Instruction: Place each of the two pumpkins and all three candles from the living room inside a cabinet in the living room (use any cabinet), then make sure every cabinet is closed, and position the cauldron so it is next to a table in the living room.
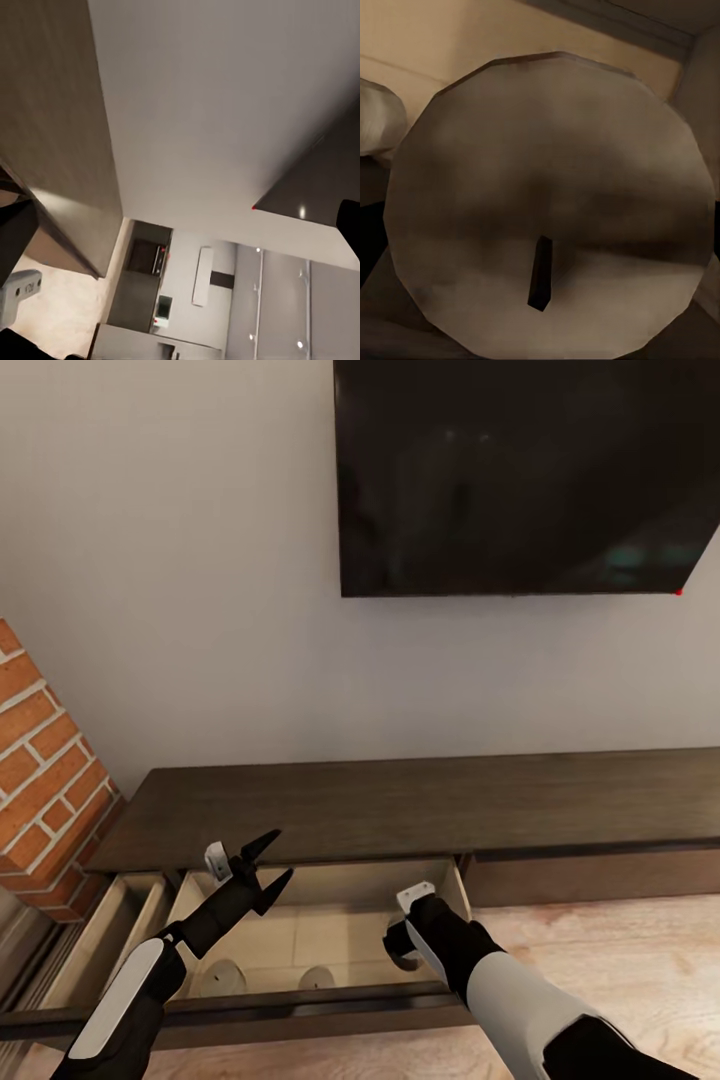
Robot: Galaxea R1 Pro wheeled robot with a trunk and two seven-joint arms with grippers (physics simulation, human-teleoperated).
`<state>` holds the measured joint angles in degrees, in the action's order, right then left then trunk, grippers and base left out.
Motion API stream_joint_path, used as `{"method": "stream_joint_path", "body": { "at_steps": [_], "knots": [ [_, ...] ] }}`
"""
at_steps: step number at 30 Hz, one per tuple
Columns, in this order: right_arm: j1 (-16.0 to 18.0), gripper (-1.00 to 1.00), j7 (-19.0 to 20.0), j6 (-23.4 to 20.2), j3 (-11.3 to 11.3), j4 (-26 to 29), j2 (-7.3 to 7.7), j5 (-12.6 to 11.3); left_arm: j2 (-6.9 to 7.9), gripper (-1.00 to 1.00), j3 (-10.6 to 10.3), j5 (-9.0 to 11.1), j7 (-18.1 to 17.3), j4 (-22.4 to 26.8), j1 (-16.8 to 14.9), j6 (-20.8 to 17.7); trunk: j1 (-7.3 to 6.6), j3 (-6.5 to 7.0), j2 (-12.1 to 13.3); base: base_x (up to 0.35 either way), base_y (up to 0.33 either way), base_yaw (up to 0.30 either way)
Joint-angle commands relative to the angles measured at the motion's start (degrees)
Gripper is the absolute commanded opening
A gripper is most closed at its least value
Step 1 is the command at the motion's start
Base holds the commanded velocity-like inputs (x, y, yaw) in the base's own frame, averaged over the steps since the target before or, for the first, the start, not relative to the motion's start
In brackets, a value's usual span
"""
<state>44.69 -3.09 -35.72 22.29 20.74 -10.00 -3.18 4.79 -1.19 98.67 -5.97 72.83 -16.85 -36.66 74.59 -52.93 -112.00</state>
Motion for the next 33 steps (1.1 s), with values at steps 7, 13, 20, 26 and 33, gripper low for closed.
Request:
{"method": "stream_joint_path", "body": {
  "at_steps": [7, 13, 20, 26, 33],
  "knots": [
    [0.1, -1.00, -0.3, 0.8, 0.3, 0.0, 0.00, -0.2, -0.02, 1.00, -0.1, 0.1, -0.2, 0.4, 0.0, -0.3, 1.53, -1.30, -2.8, 0.000, 0.000, 0.000],
    [0.1, -1.00, -0.3, 0.8, 0.4, 0.5, 0.00, -0.1, -0.05, 1.00, -0.1, 0.1, -0.2, 0.4, 0.0, -0.3, 2.85, -2.38, -5.2, 0.000, 0.000, 0.000],
    [0.1, -1.00, -0.5, 0.1, 0.4, 1.9, 0.00, -0.1, 0.04, 1.00, 0.1, 0.1, -0.3, 0.1, 0.0, -0.3, 3.29, -2.74, -6.1, 0.000, 0.000, 0.000],
    [0.1, -1.00, -0.5, -0.3, 0.4, 2.4, 0.00, -0.1, 0.02, 1.00, 0.3, 0.1, -0.3, -0.3, 0.0, -0.3, 3.29, -2.74, -6.1, 0.073, -0.001, 0.000],
    [0.1, -1.00, -0.7, -0.4, 0.5, 2.5, 0.00, 0.0, 0.14, 1.00, 0.3, 0.2, -0.7, -0.4, 0.0, -0.2, 3.29, -2.74, -6.1, 0.106, -0.009, 0.000]
  ]
}}
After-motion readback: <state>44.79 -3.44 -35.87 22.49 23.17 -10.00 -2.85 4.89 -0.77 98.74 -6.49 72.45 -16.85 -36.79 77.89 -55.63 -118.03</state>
